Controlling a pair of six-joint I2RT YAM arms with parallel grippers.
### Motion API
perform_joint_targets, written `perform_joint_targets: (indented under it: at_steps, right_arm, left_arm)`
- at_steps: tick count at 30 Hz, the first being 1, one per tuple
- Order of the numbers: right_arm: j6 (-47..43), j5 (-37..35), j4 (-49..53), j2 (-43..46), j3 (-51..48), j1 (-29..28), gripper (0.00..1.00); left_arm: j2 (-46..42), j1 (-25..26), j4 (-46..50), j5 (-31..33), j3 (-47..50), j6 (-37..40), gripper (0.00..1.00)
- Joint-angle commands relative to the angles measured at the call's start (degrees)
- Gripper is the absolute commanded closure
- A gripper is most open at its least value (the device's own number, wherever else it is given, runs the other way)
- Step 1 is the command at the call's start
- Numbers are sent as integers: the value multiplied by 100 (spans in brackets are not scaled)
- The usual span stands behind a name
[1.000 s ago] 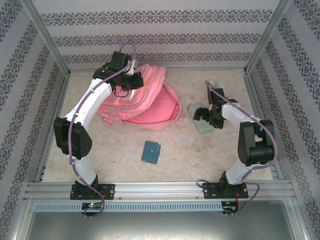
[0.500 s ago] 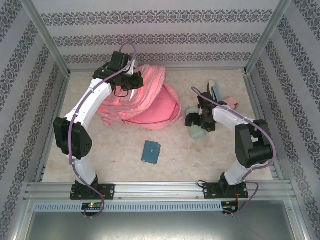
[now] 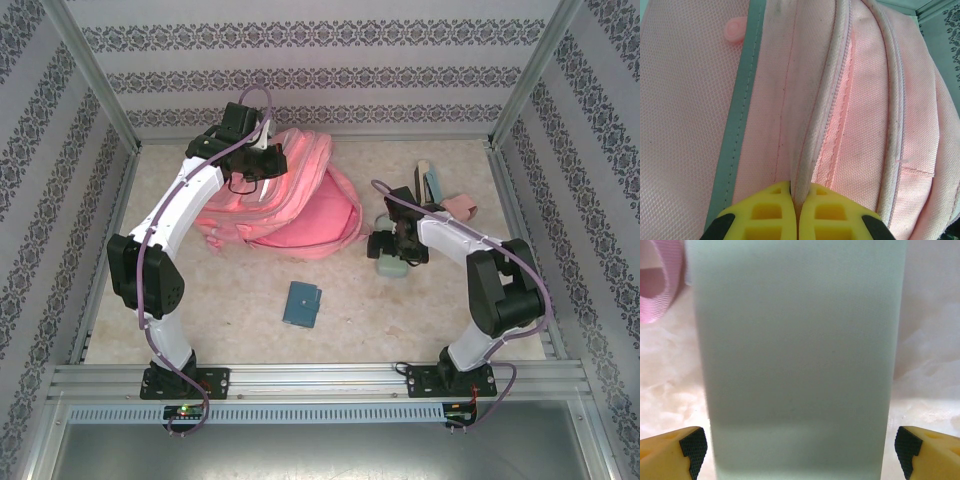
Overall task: Pack the student bag
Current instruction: Pick up the glasses case from the middle-right of the table, then place the glasses case in the student bag.
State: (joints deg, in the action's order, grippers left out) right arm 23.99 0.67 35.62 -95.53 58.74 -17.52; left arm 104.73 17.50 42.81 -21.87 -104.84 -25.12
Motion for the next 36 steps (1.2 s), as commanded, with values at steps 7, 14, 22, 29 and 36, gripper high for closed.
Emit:
perform_joint_targets:
  at_steps: [7,14,22,29,36]
  right_arm:
    - [-7,-86,-219,-220,-214,-50,9]
    - [-12,52,-248,-142,-251,-79,26]
    - [304,156,50,748,155,-294,30]
    - [919,687,-420,1060,691,-847,30]
    - [1593,1044,-1048,-38,1552,-1329,31]
  left_arm:
    - [-277,-59,-394,-209,-63,52,97]
    - [-319,-62,-396,-228,-54,25,97]
    - [-416,-68,-561,-293,-28,-227,98]
    - [-418,-125,-928,-670,-19,-661,98]
    - [-442,-154,-1097,-684,-98,-844,98]
